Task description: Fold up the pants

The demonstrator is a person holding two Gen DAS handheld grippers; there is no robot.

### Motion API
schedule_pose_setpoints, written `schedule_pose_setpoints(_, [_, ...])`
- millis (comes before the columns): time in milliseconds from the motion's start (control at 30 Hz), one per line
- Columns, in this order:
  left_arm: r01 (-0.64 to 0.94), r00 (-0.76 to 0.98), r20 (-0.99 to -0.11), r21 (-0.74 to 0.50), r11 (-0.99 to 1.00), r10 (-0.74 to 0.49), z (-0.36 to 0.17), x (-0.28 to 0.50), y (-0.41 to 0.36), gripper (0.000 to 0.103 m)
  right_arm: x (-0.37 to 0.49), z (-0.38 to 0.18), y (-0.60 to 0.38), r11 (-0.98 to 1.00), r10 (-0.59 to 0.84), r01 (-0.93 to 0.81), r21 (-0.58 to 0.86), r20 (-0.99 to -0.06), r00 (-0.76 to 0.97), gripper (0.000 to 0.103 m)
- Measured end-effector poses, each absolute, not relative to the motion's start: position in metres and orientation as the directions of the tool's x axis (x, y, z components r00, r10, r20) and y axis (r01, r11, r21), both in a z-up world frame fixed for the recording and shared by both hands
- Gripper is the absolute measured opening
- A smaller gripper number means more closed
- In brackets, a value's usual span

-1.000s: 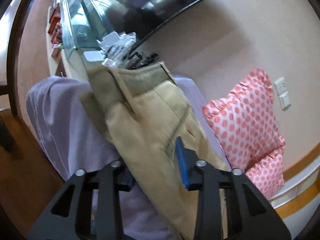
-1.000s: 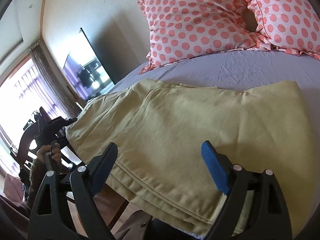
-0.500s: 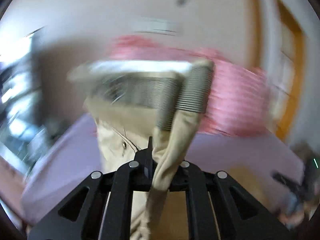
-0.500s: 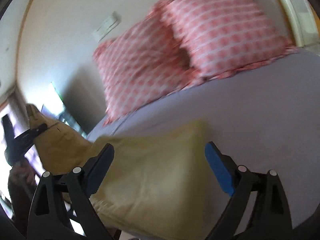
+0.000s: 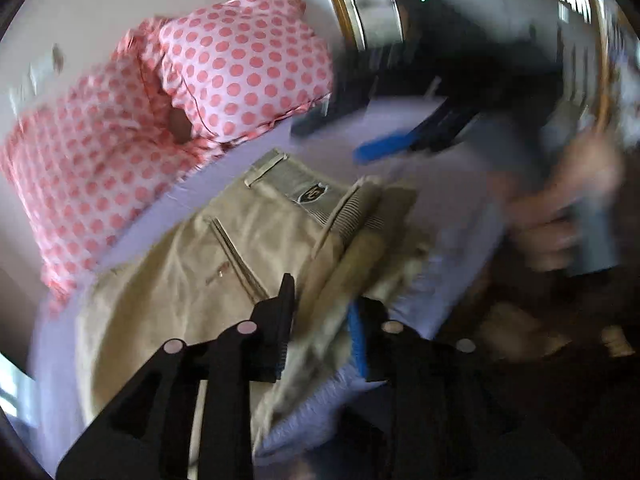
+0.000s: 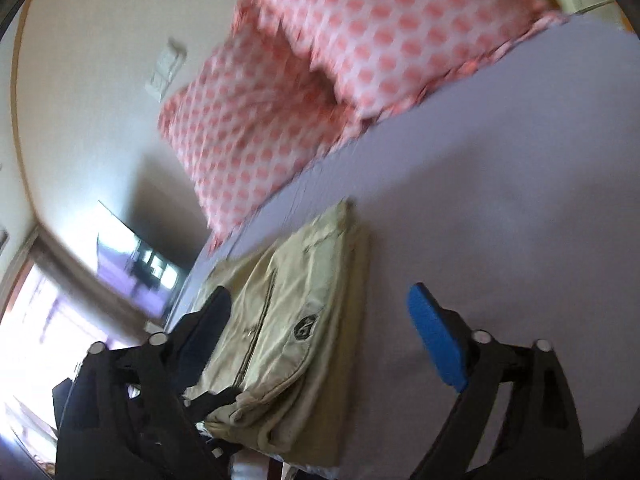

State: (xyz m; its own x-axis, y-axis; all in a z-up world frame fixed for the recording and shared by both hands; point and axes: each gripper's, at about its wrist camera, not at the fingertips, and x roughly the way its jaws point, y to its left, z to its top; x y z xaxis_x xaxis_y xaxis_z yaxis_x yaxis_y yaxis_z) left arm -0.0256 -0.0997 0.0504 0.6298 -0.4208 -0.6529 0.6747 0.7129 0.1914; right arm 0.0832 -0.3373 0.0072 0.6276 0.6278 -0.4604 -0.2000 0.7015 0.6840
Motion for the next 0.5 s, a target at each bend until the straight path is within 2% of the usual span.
schedule_pose_setpoints(67, [0.661, 0.594, -0.644, 0.049, 0.749, -0.482, 0.067, -0.018, -0.073, 0.037, 0.099, 0.001, -0.323, 0.728, 0.629, -0.203, 0.654, -0.522, 0.576, 0.07])
schedule_pose_setpoints(100, [0.615, 0.612, -0.623, -0.013, 0.789, -0.487, 0.075, -0.011, -0.052, 0.04, 0.105, -0.002, -0.318, 0.735, 0.631, -0.203, 0.647, -0.542, 0.555, 0.07])
schedule_pose_setpoints(167, [0.489, 0.668, -0.603, -0.086, 0.868, -0.436, 0.082, 0.011, -0.009, 0.046, 0.112, -0.007, -0.312, 0.74, 0.632, -0.203, 0.641, -0.561, 0.534, 0.061])
schedule_pose_setpoints(200, [0.409, 0.692, -0.602, -0.128, 0.903, -0.399, 0.083, 0.024, 0.017, 0.047, 0.114, -0.007, -0.311, 0.743, 0.631, -0.207, 0.636, -0.564, 0.533, 0.06])
schedule_pose_setpoints(300, [0.211, 0.675, -0.671, -0.226, 0.951, -0.309, 0.07, 0.067, 0.084, 0.053, 0.117, -0.008, -0.309, 0.737, 0.644, -0.217, 0.64, -0.569, 0.511, 0.054])
schedule_pose_setpoints(400, [0.19, 0.57, -0.742, -0.301, 0.935, -0.354, 0.048, 0.1, 0.104, 0.053, 0.121, -0.011, -0.313, 0.719, 0.662, -0.217, 0.66, -0.556, 0.503, 0.052])
schedule_pose_setpoints(500, [0.21, 0.504, -0.761, -0.35, 0.913, -0.408, 0.037, 0.117, 0.103, 0.06, 0.122, -0.011, -0.314, 0.716, 0.667, -0.223, 0.662, -0.552, 0.5, 0.052])
